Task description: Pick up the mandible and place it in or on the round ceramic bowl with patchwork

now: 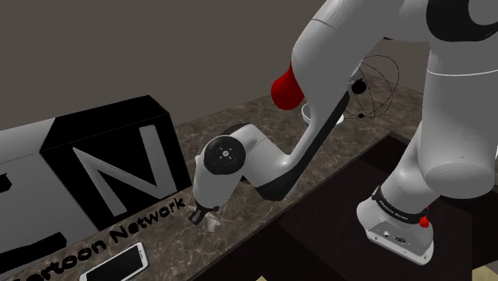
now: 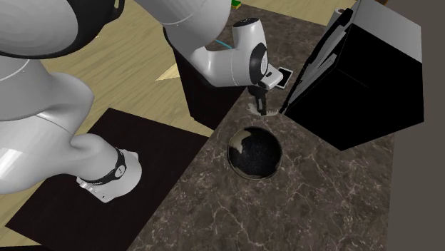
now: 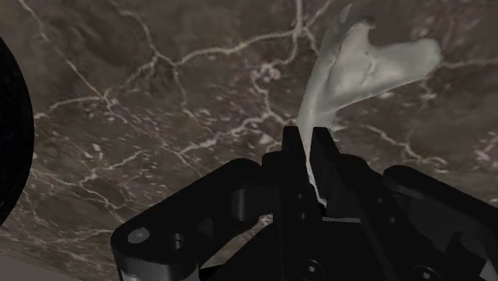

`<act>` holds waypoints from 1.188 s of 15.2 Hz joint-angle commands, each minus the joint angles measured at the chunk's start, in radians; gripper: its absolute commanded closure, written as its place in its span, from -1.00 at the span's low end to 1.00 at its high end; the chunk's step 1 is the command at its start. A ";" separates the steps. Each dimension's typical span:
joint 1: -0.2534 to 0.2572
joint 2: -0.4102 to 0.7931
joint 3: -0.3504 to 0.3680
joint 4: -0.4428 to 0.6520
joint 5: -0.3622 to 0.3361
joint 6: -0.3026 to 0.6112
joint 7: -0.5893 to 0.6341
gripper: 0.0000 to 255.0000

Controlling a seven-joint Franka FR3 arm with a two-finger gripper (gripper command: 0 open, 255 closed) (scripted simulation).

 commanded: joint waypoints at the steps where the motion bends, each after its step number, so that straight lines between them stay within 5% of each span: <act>1: -0.001 0.002 -0.002 -0.002 0.000 -0.002 0.001 1.00; 6: -0.001 0.000 -0.001 -0.001 0.000 -0.001 -0.001 1.00; 7: -0.001 0.000 -0.001 -0.001 0.000 -0.001 -0.001 -1.00; 12: -0.001 -0.104 0.108 -0.044 0.219 -0.112 0.022 -1.00; 18: 0.031 -0.022 0.050 -0.020 0.117 -0.084 0.086 -1.00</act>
